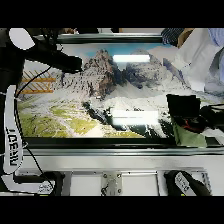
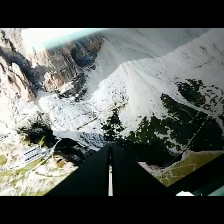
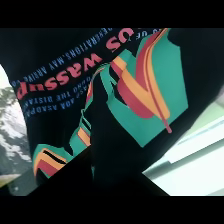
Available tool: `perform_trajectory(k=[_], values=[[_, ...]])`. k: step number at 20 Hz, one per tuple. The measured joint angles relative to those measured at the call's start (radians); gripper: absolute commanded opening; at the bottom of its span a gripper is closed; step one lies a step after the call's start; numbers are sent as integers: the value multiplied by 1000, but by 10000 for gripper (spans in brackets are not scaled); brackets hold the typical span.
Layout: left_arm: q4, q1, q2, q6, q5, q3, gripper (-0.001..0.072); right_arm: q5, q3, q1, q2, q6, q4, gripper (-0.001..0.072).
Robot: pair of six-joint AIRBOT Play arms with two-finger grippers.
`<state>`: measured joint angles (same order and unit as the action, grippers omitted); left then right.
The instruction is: Fold the clothes and pants, and hang the long-sleeved shirts on hangers.
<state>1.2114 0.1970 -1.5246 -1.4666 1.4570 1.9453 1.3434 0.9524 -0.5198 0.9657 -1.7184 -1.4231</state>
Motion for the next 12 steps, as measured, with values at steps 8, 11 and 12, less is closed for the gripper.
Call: perform_trajectory(k=[8, 11, 12], values=[[0, 0, 0, 14, 33, 0, 14, -75, -72, -2, -33, -10, -109, 677], [0, 0, 0, 16, 37, 0, 14, -68, 11, -2, -82, 13, -156, 676], [0, 0, 0, 17, 40, 0, 15, -69, 40, -2, -112, 21, -155, 676]])
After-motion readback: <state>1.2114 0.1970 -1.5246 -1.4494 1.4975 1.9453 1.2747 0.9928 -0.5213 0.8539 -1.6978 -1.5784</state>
